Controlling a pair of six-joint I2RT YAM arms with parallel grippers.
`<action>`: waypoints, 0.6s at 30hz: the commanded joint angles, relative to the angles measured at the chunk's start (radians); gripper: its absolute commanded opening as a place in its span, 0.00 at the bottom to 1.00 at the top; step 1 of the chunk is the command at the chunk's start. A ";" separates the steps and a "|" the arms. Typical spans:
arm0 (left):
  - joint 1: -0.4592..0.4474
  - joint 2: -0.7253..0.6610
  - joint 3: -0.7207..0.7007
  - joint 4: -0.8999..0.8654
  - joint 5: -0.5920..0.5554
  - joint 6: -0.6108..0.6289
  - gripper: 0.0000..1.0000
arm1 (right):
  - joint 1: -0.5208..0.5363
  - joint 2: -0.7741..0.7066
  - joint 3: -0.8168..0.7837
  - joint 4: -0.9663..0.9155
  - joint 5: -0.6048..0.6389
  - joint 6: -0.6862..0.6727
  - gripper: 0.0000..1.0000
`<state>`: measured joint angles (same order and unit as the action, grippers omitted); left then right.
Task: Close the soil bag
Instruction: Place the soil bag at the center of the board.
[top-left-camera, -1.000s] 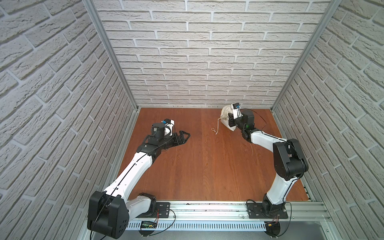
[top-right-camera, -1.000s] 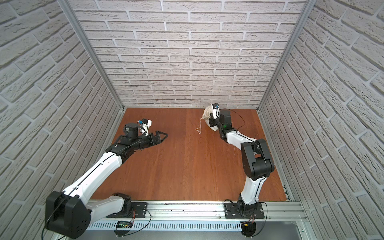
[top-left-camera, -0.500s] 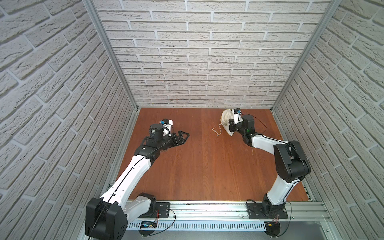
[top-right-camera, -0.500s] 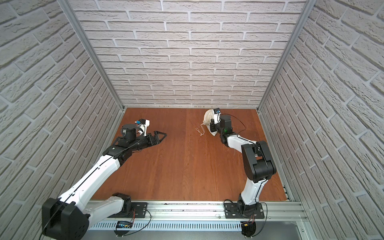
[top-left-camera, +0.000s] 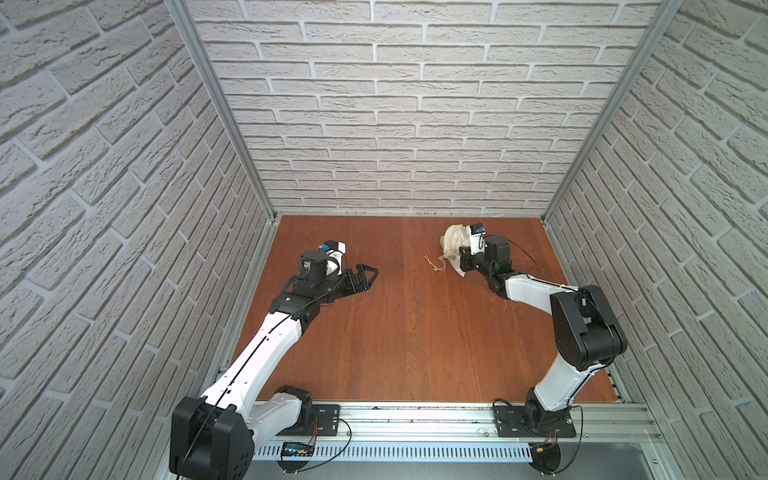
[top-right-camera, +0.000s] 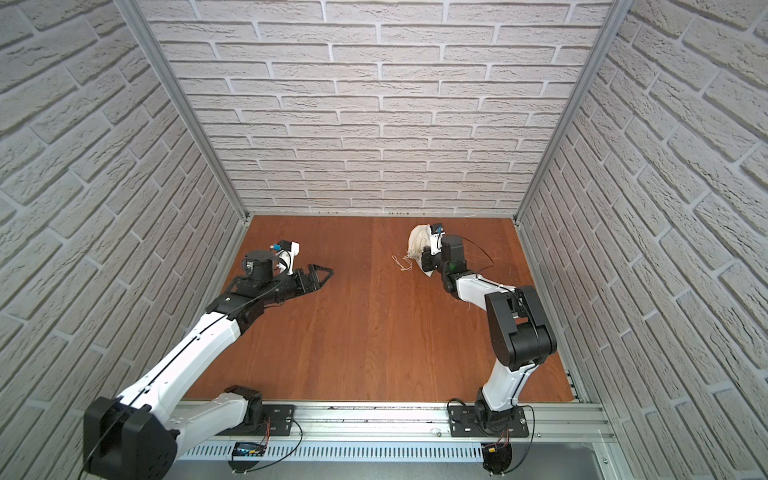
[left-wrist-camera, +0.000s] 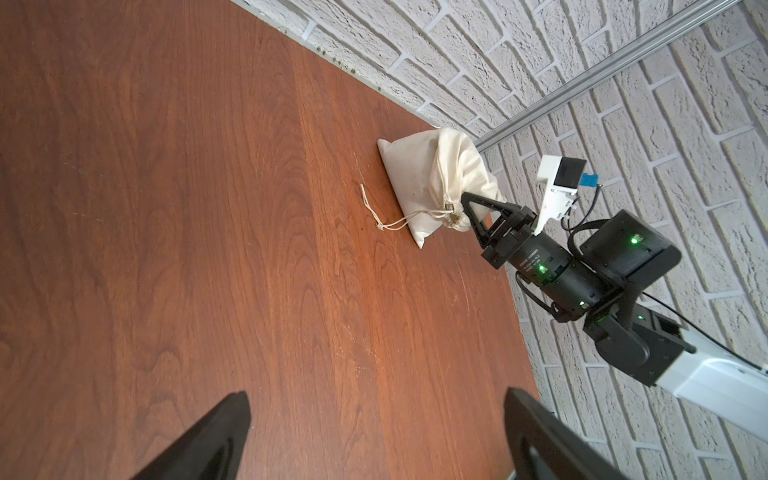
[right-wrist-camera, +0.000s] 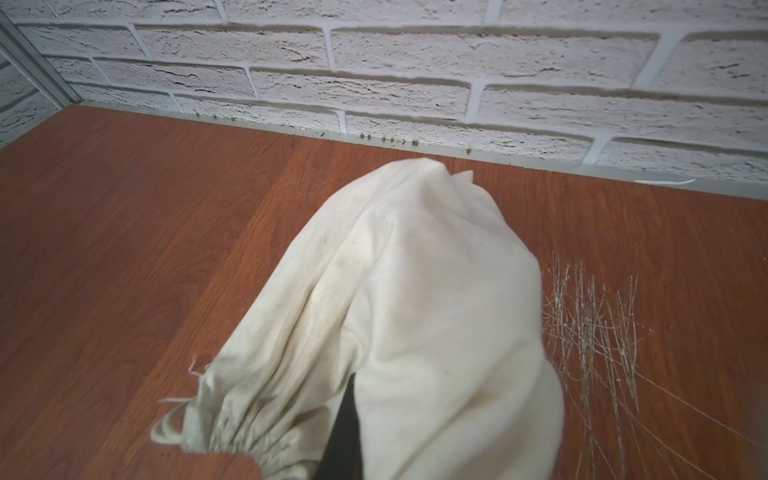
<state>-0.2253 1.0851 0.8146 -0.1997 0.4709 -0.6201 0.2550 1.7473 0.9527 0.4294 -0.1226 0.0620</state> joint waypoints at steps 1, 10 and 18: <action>-0.008 -0.015 -0.018 0.055 -0.010 0.002 0.98 | -0.006 -0.049 -0.025 0.005 0.008 0.031 0.03; -0.009 -0.022 -0.025 0.058 -0.015 0.001 0.98 | -0.005 -0.058 0.006 -0.125 0.019 0.061 0.03; -0.010 -0.009 -0.038 0.077 -0.017 -0.003 0.98 | -0.006 -0.052 0.032 -0.267 0.039 0.121 0.07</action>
<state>-0.2287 1.0843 0.7918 -0.1814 0.4595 -0.6235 0.2550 1.7226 0.9657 0.2604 -0.1089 0.1432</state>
